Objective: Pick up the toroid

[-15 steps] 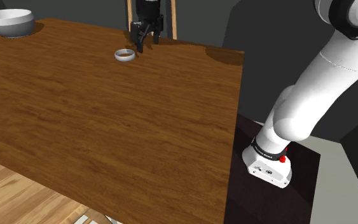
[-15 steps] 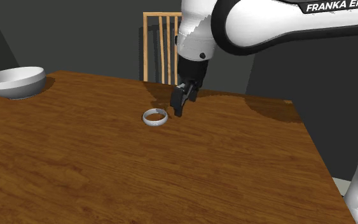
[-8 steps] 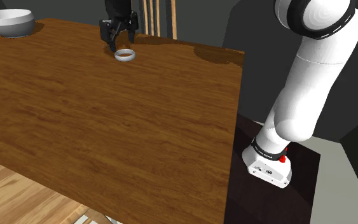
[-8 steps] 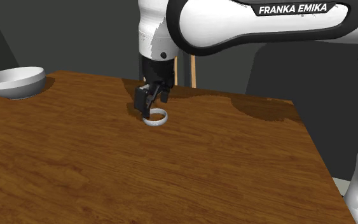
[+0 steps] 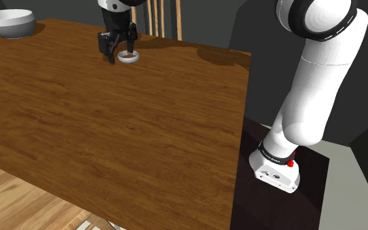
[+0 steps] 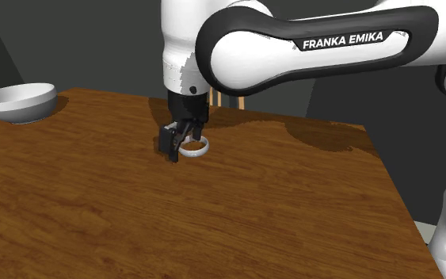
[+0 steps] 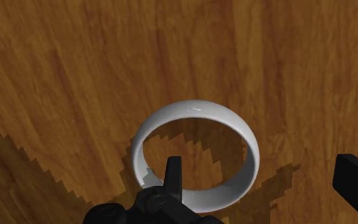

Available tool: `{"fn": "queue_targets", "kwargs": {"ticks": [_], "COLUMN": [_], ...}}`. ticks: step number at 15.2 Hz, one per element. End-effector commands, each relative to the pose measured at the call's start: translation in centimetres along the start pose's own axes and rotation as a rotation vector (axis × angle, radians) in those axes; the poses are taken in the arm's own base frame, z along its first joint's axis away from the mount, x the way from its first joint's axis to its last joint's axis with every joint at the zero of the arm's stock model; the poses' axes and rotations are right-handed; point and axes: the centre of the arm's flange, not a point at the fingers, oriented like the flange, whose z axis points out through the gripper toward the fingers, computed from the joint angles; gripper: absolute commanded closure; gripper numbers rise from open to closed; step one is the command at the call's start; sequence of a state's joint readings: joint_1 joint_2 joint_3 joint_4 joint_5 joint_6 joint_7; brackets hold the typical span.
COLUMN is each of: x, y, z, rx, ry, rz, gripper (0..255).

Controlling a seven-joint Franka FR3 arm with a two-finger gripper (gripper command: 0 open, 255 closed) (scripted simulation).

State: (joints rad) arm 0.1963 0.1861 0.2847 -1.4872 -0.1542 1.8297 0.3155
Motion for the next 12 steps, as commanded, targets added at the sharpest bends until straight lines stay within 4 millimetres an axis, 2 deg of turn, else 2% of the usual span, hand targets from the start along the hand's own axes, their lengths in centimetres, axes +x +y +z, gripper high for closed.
{"fn": "queue_targets", "kwargs": {"ticks": [1, 2, 3, 12], "x": [-0.10, -0.10, -0.12, -0.10], "y": [0.06, 0.06, 0.08, 0.06], "z": [0.82, 0.82, 0.84, 0.82], "rx": [0.000, 0.000, 0.000, 0.000], "ry": [0.001, 0.001, 0.001, 0.001], "rz": [0.000, 0.000, 0.000, 0.000], "gripper": [0, 0, 255, 255]}}
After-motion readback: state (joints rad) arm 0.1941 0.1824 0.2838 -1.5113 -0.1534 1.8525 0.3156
